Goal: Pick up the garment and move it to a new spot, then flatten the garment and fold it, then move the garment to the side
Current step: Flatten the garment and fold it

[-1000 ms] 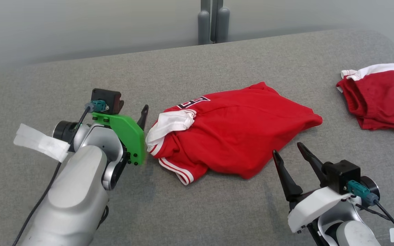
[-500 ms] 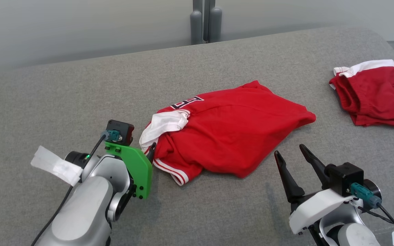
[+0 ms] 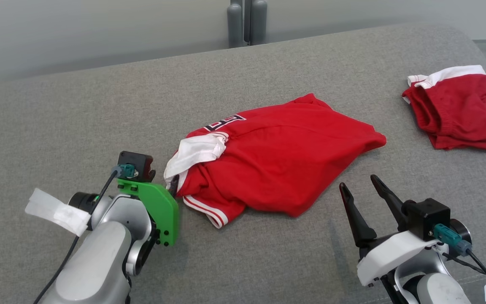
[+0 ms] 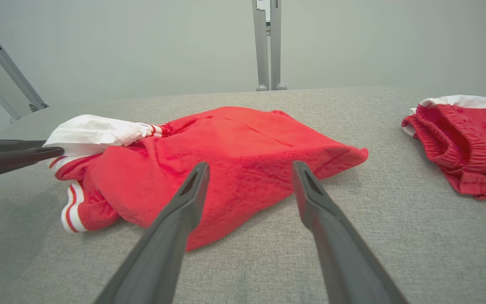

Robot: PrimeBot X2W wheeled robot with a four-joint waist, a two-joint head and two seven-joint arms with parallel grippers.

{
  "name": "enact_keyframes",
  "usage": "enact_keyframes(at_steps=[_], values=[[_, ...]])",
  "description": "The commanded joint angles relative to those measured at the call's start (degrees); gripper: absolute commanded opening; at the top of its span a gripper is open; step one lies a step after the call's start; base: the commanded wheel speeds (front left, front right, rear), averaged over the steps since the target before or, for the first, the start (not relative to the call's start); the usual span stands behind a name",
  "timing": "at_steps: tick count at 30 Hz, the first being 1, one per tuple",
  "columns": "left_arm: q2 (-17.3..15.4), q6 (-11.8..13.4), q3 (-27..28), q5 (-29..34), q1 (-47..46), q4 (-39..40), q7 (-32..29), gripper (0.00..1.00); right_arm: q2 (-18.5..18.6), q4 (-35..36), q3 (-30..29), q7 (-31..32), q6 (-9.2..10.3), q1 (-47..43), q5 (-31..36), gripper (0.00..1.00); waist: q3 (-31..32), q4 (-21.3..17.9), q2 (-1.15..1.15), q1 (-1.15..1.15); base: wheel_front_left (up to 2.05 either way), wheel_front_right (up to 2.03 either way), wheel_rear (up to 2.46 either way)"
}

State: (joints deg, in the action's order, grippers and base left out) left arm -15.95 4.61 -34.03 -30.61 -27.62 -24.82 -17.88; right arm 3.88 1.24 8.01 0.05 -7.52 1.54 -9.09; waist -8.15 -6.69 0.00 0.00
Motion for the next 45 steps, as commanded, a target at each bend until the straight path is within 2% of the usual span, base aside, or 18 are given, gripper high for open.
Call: enact_keyframes(at_steps=[1, 9, 17, 21, 24, 33, 36, 45], values=[[0.0, 0.5, 0.3, 0.6, 0.0, 0.0, 1.4, 0.0, -0.1, -0.1, -0.3, -0.4, 0.07, 0.5, 0.3, 1.0, -0.1, 0.1, 0.0, 0.0, 0.0, 0.0, 0.0], [-0.7, 3.1, 1.3, 1.8, -0.6, 0.8, 5.3, 0.0, -0.3, -0.4, -0.6, -0.6, 0.07, 0.4, 0.5, 1.0, 0.1, 1.2, 0.0, 0.0, 0.0, 0.0, 0.0], [-3.1, 7.9, 5.4, 2.2, 3.0, 10.2, 11.9, 0.0, -0.5, -0.3, -1.7, -1.0, 0.07, -0.7, 0.5, 1.0, 0.7, 4.1, 0.0, 0.0, 0.0, 0.0, 0.0], [-4.1, 9.4, 7.0, 0.9, 5.8, 15.3, 12.1, 0.0, -0.6, -0.3, -2.1, -1.0, 0.07, -1.0, 0.5, 1.0, 1.2, 5.1, 0.0, 0.0, 0.0, 0.0, 0.0], [-5.5, 12.4, 8.9, -0.4, 11.3, 22.2, 11.1, 0.0, -0.7, -0.2, -2.4, -0.8, 0.07, -1.2, 0.6, 1.0, 1.6, 6.0, 0.0, 0.0, 0.0, 0.0, 0.0], [-7.4, 18.6, 12.7, -4.6, 25.0, 32.5, 8.6, 0.0, -0.8, 0.3, -2.8, -0.4, 0.07, -1.7, 0.8, 1.0, 1.6, 6.8, 0.0, 0.0, 0.0, 0.0, 0.0], [-7.2, 19.6, 12.8, -5.7, 28.4, 33.1, 8.1, 0.0, -0.8, 0.2, -2.8, -0.4, 0.07, -1.8, 0.9, 1.0, 1.5, 6.8, 0.0, 0.0, 0.0, 0.0, 0.0], [-6.4, 17.4, 12.6, -7.4, 29.5, 23.5, 10.0, 0.0, -0.8, -0.2, -2.6, -0.3, 0.07, -1.5, 1.0, 1.0, 1.7, 6.6, 0.0, 0.0, 0.0, 0.0, 0.0]])
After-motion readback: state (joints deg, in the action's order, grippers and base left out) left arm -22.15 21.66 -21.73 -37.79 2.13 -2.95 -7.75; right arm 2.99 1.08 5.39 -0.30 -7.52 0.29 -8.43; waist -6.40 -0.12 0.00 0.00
